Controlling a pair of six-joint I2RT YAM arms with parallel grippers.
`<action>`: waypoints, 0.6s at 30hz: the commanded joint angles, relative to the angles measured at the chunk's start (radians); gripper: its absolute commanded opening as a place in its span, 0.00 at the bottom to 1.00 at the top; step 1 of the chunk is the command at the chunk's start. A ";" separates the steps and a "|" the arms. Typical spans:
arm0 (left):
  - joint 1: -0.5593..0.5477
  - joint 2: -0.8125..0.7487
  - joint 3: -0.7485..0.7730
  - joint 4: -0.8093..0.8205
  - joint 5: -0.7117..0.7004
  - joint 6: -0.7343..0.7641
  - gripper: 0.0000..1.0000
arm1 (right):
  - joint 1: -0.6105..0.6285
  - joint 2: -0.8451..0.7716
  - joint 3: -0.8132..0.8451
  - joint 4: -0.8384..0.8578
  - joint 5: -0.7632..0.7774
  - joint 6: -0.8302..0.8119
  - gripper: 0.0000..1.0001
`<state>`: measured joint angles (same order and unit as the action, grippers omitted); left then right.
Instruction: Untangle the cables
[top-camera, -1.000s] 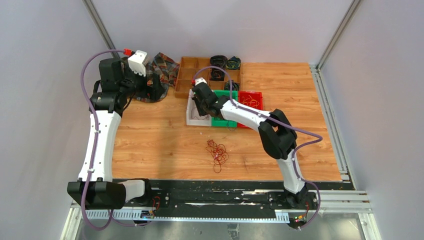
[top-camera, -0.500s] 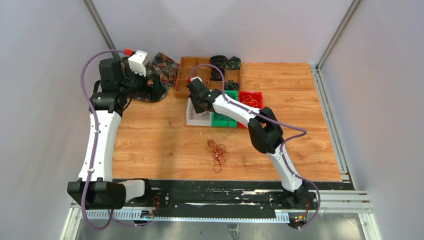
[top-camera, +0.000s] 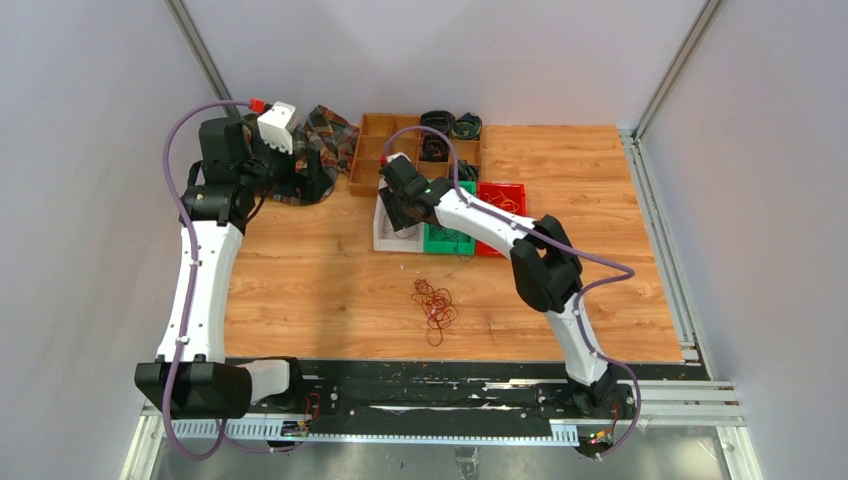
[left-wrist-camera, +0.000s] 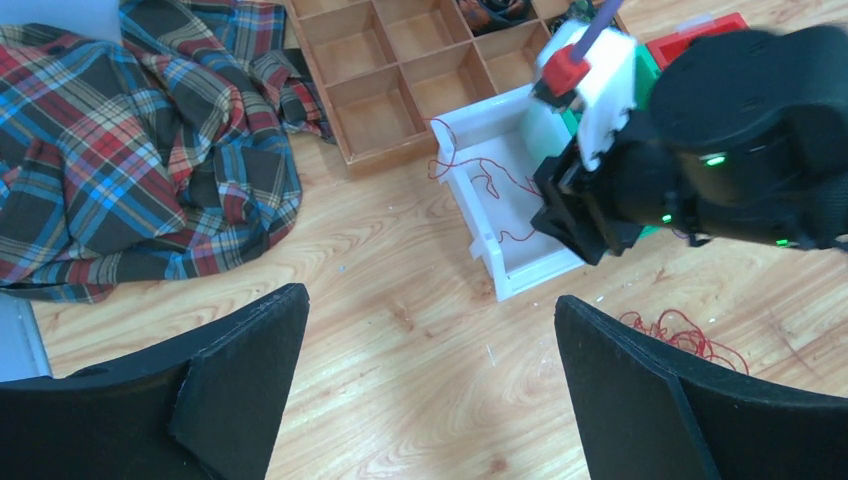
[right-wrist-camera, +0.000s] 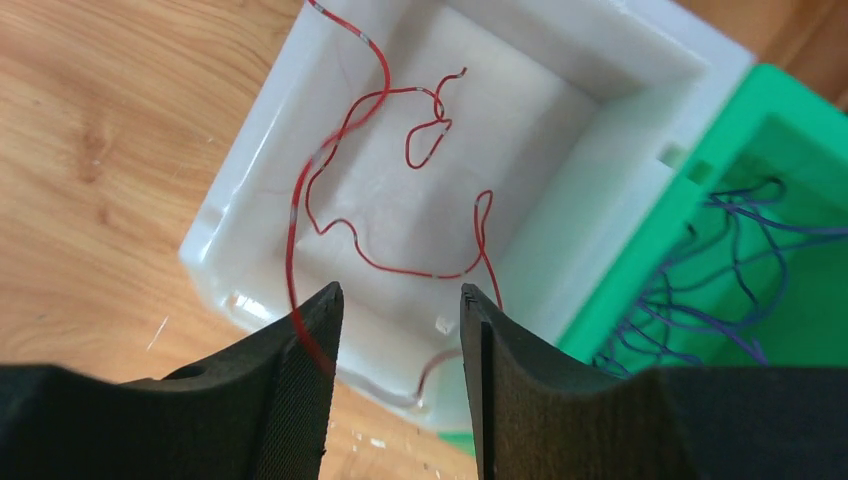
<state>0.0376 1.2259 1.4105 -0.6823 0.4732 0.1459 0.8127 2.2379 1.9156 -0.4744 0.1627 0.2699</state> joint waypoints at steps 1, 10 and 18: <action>0.010 -0.017 -0.019 0.021 0.021 0.009 0.98 | -0.019 -0.149 -0.062 0.075 -0.010 0.011 0.48; 0.009 -0.020 -0.023 0.020 0.007 0.026 0.98 | -0.049 -0.121 0.076 0.081 -0.080 -0.064 0.52; 0.013 -0.020 -0.024 0.010 -0.004 0.053 0.98 | -0.081 0.014 0.221 0.002 -0.266 -0.147 0.50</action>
<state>0.0380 1.2255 1.3926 -0.6834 0.4736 0.1761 0.7490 2.2135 2.1273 -0.4213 0.0067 0.1761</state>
